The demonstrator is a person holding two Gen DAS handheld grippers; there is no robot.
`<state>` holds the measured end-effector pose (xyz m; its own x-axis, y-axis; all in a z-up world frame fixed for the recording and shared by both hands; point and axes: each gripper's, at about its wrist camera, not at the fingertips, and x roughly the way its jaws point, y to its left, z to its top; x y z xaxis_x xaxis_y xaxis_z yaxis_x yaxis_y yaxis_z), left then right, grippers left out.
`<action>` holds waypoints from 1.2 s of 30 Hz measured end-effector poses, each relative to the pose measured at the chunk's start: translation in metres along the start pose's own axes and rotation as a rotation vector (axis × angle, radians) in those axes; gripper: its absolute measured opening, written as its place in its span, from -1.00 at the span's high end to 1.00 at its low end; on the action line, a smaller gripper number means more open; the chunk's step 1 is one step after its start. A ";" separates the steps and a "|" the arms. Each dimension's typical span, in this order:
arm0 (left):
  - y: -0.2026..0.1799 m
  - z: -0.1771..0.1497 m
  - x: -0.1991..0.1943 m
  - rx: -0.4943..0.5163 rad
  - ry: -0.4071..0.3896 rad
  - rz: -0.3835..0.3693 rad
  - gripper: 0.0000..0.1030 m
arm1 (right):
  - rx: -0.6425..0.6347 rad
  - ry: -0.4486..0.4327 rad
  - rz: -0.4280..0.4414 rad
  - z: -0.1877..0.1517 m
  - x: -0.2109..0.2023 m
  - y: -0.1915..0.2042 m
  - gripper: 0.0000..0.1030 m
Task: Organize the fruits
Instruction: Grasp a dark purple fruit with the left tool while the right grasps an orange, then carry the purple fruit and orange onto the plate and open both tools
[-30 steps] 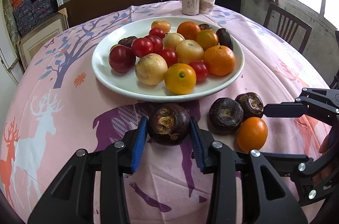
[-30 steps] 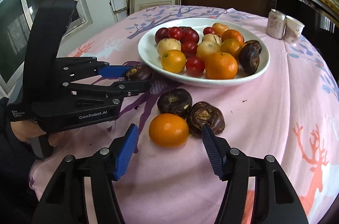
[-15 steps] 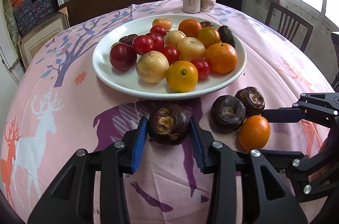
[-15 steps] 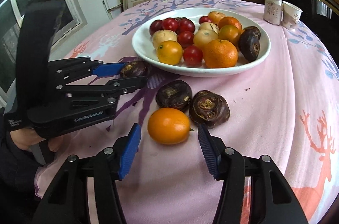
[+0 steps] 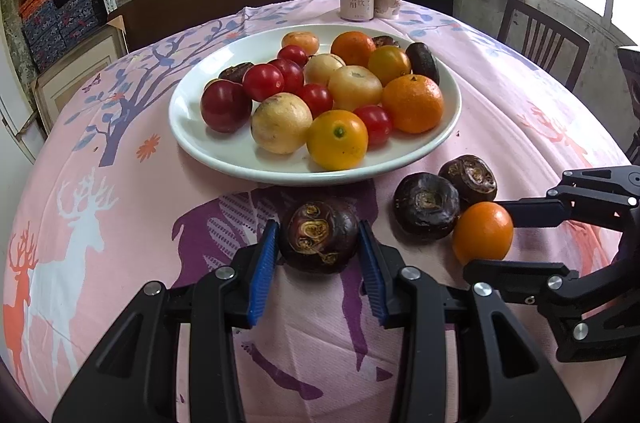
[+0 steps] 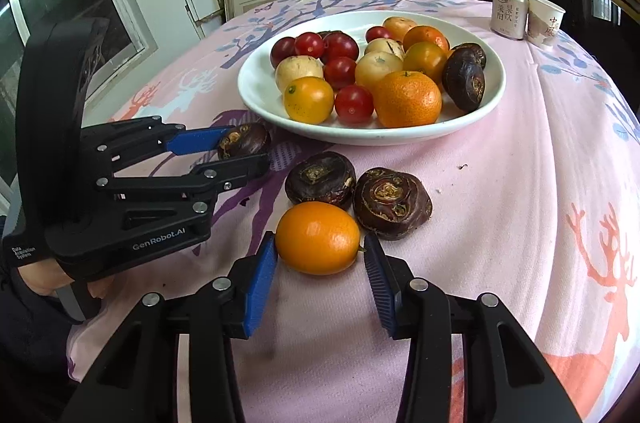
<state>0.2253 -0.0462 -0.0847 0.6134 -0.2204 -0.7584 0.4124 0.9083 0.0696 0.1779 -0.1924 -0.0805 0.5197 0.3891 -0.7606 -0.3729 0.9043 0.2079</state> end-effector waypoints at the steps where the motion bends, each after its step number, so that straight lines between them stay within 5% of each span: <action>1: 0.000 0.000 0.000 0.001 0.001 0.000 0.24 | -0.001 -0.005 0.005 0.000 -0.001 0.000 0.13; 25: 0.010 -0.005 -0.010 -0.047 -0.027 0.008 0.24 | 0.057 -0.065 0.056 -0.010 -0.018 -0.010 0.13; 36: 0.024 -0.003 -0.048 -0.119 -0.113 -0.046 0.24 | 0.060 -0.190 -0.027 0.001 -0.059 -0.025 0.13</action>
<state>0.2042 -0.0130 -0.0486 0.6702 -0.2953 -0.6809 0.3634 0.9305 -0.0459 0.1575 -0.2377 -0.0407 0.6665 0.3858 -0.6380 -0.3137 0.9214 0.2295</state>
